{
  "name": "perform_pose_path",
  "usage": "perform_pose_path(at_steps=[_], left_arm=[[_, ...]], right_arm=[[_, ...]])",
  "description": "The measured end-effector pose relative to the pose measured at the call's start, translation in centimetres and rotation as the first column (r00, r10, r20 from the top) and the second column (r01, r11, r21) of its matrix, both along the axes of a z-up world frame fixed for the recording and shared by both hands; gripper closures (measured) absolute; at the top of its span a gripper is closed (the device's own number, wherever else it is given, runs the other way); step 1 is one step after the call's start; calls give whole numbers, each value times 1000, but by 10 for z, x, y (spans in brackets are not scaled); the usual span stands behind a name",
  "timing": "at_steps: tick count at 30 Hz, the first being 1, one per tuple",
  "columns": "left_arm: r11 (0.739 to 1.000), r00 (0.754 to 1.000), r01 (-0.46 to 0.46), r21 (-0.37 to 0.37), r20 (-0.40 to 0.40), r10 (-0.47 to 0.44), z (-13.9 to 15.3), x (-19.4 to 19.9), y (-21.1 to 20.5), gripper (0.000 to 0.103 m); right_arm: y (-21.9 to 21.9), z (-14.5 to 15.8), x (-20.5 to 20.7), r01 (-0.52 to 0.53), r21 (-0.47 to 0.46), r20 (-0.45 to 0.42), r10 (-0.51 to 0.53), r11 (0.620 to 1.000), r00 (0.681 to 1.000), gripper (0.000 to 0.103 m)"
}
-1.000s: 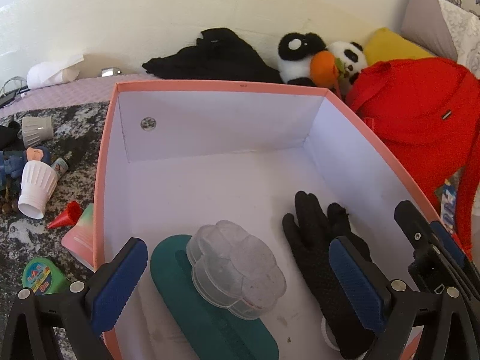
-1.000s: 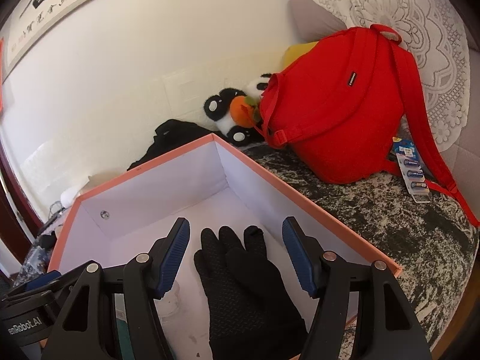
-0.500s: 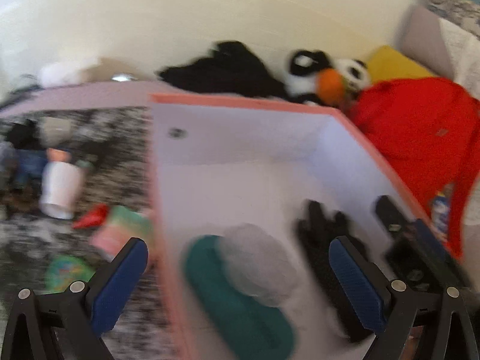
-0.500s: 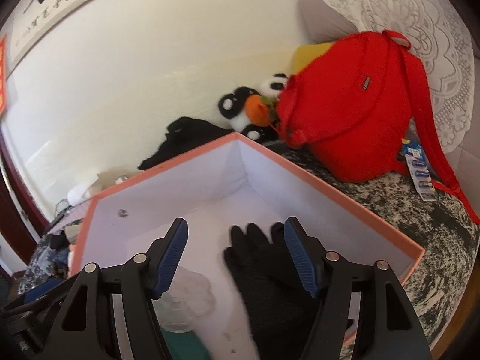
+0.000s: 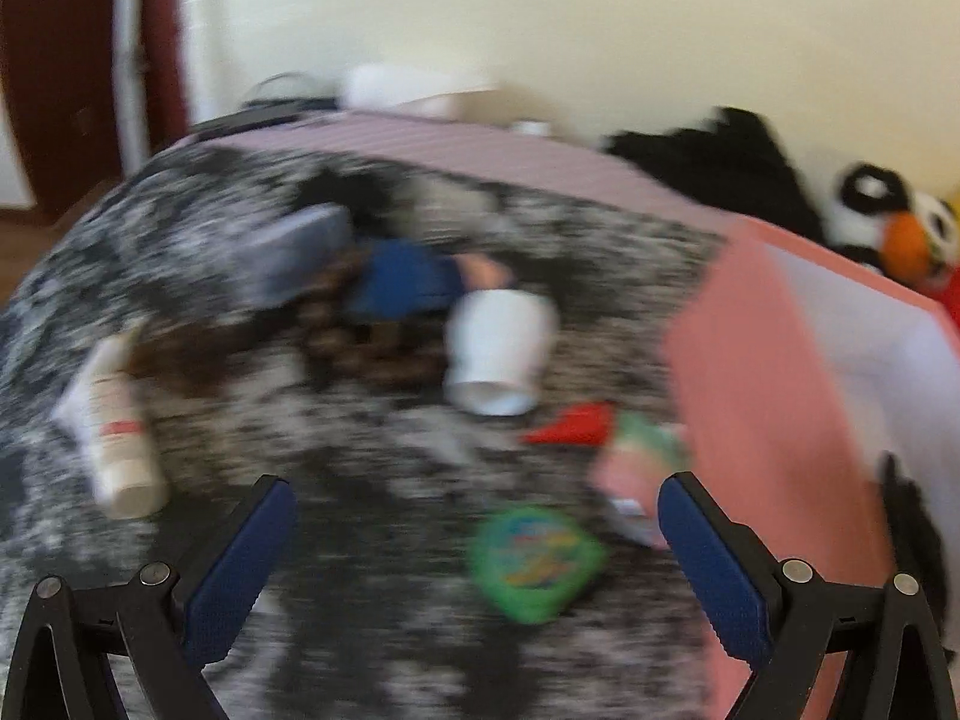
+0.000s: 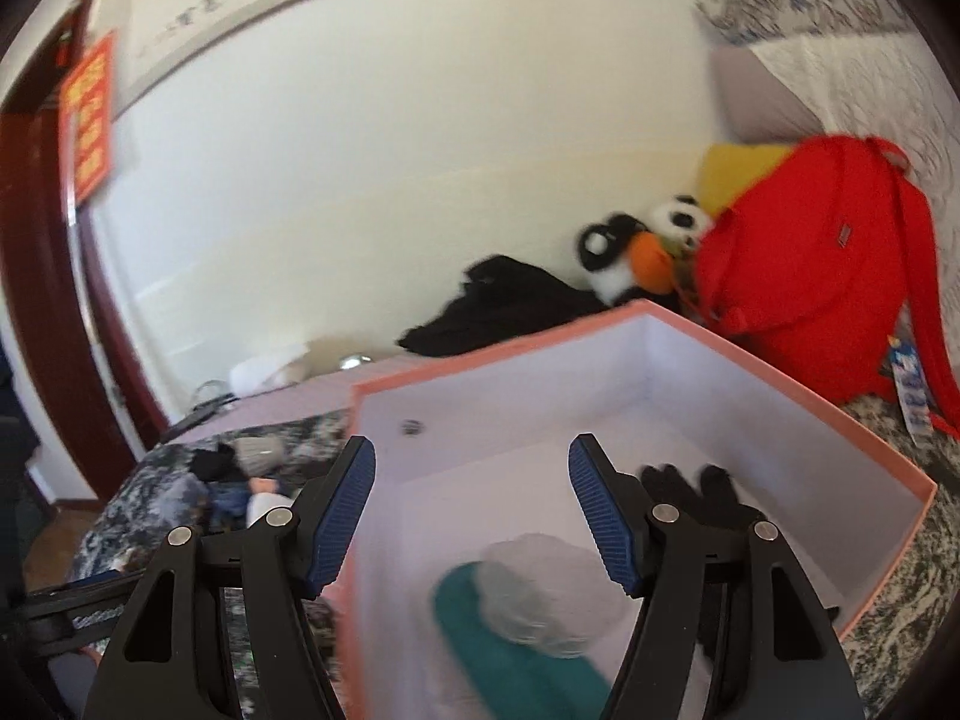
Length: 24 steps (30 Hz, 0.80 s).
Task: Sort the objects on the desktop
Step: 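Move both tools back toward the remaining objects on the table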
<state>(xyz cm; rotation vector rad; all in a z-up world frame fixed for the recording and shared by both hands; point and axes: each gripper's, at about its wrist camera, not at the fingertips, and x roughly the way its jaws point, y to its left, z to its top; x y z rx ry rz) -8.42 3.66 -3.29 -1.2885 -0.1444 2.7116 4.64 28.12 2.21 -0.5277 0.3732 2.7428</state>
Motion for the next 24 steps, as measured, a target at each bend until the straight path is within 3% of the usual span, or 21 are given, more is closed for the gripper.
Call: perform_pose_path(at_steps=[6, 12, 16, 20, 24], left_arm=[[997, 995, -70, -10, 64, 71, -23, -12, -52, 3], [990, 982, -139, -25, 126, 141, -46, -24, -105, 3], [982, 968, -185, -37, 167, 188, -61, -32, -139, 3], [974, 948, -213, 71, 255, 189, -78, -43, -160, 3], [967, 939, -240, 90, 274, 208, -87, -54, -164, 3]], right_arm=[[-62, 3, -11, -145, 49, -9, 146, 988, 989, 25], [-113, -15, -32, -303, -3, 74, 302, 953, 950, 14], [-137, -34, -52, -340, -36, 135, 342, 940, 930, 6], [-146, -61, -72, -346, -81, 229, 356, 935, 906, 5], [-140, -82, -86, -343, -131, 303, 367, 930, 880, 5]])
